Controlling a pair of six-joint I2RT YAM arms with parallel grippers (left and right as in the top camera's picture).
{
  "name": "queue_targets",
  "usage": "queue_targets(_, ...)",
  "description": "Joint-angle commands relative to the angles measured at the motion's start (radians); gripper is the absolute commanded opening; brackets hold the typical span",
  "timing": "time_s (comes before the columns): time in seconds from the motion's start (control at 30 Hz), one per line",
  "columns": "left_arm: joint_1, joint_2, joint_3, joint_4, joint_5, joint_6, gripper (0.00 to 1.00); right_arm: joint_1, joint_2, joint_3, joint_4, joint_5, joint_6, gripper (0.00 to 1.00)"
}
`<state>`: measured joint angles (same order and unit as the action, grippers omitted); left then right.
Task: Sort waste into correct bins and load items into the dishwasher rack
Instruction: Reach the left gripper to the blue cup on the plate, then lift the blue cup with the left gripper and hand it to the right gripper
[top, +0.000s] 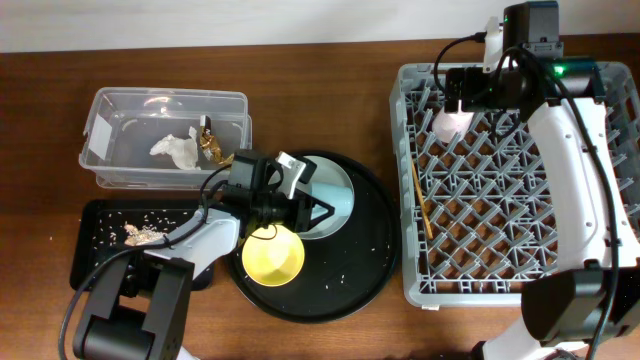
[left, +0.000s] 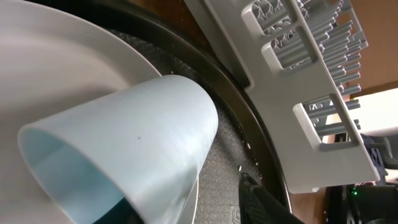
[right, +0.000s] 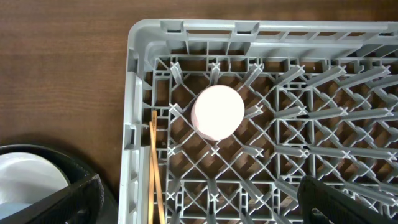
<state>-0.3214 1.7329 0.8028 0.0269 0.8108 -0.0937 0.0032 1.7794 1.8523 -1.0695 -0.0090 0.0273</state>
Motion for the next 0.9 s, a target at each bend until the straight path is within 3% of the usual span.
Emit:
queue_targets(0.0, 0.001, 0.013, 0.004, 0.011, -0.004, 0.012, 0.4, -0.005, 0.004, 0.01, 0.003, -0.006, 0.008, 0.98)
queue_targets(0.13, 0.001, 0.013, 0.004, 0.011, -0.003, 0.012, 0.4, -0.005, 0.004, 0.01, 0.003, -0.006, 0.008, 0.98)
queue_targets(0.17, 0.001, 0.013, 0.004, 0.01, -0.003, 0.012, 0.28, -0.005, 0.004, 0.01, 0.003, -0.006, 0.008, 0.98)
queue_targets(0.27, 0.001, 0.013, 0.004, 0.011, 0.005, 0.012, 0.04, -0.005, 0.004, 0.01, 0.003, -0.006, 0.008, 0.99)
queue_targets(0.33, 0.001, 0.013, 0.004, 0.017, 0.022, 0.012, 0.01, -0.005, 0.004, 0.01, 0.003, -0.006, 0.008, 0.98)
queue_targets(0.4, 0.002, 0.011, 0.005, 0.12, 0.165, -0.002, 0.01, -0.005, 0.004, 0.01, 0.003, -0.006, 0.008, 0.98)
queue_targets(0.47, 0.024, -0.006, 0.018, 0.217, 0.281, -0.18, 0.01, -0.005, 0.004, 0.01, 0.003, -0.006, 0.008, 0.98)
queue_targets(0.53, 0.086, -0.079, 0.03, 0.386, 0.488, -0.449, 0.01, -0.005, 0.004, 0.01, 0.003, -0.006, 0.008, 0.98)
queue_targets(0.57, 0.1, -0.097, 0.031, 0.436, 0.518, -0.525, 0.01, -0.005, 0.004, 0.01, 0.003, -0.006, 0.008, 0.98)
queue_targets(0.63, 0.163, -0.203, 0.031, 0.656, 0.607, -0.805, 0.01, -0.005, 0.004, 0.01, 0.003, -0.006, 0.008, 0.98)
queue_targets(0.77, 0.267, -0.333, 0.031, 0.675, 0.607, -0.904, 0.01, -0.003, 0.003, 0.01, -0.032, -0.084, 0.008, 0.98)
queue_targets(0.8, 0.272, -0.337, 0.031, 0.675, 0.611, -0.935, 0.01, -0.005, 0.003, 0.01, -0.107, -0.242, 0.007, 0.98)
queue_targets(0.87, 0.274, -0.337, 0.031, 0.666, 0.595, -0.943, 0.01, -0.006, -0.007, 0.013, -0.16, -0.632, -0.229, 0.99)
